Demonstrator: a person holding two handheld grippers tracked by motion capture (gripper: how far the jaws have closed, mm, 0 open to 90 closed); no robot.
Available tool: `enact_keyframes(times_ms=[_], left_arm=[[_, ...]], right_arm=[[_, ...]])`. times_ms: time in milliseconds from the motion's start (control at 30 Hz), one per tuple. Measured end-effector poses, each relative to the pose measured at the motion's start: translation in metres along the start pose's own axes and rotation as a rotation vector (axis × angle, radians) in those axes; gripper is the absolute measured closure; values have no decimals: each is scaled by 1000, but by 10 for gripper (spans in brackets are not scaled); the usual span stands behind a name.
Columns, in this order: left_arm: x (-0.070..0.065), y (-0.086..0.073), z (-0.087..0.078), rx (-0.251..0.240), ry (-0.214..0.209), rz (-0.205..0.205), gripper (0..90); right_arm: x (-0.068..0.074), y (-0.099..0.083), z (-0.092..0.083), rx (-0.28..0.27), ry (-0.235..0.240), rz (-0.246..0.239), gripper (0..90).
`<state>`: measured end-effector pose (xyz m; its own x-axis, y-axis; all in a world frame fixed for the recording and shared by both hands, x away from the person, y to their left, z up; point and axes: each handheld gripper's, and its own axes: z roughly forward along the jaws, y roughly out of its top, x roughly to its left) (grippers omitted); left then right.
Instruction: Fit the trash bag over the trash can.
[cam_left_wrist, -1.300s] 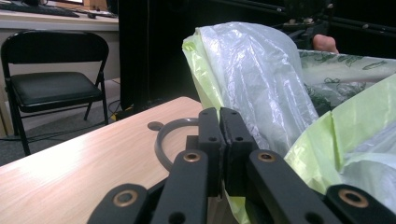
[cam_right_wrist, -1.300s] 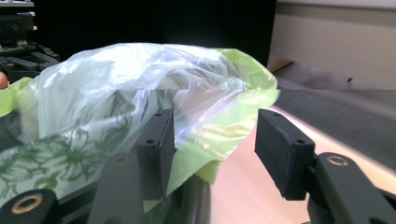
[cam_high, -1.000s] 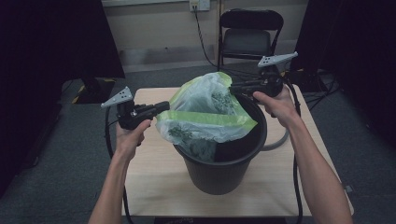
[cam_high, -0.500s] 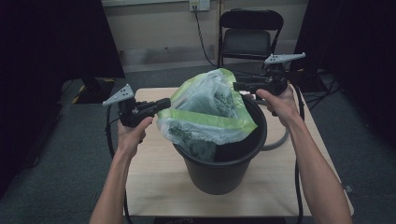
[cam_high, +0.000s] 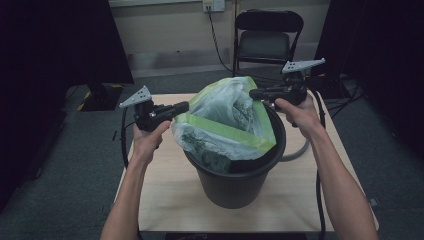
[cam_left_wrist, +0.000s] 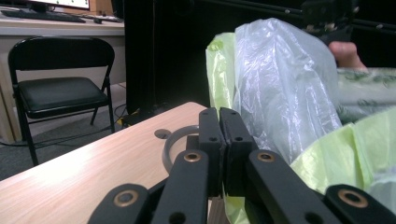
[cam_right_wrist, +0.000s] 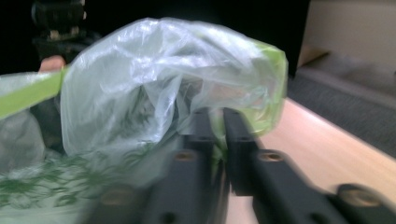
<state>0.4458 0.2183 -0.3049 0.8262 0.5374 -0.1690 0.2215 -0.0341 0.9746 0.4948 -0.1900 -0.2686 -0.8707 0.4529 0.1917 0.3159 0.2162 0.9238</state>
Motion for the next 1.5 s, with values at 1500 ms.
enact_keyframes(times_ms=[1500], left_arm=[[-27, -20, -42, -69, -61, -41, 596]], right_arm=[[-5, -15, -22, -147, -159, 24, 628]])
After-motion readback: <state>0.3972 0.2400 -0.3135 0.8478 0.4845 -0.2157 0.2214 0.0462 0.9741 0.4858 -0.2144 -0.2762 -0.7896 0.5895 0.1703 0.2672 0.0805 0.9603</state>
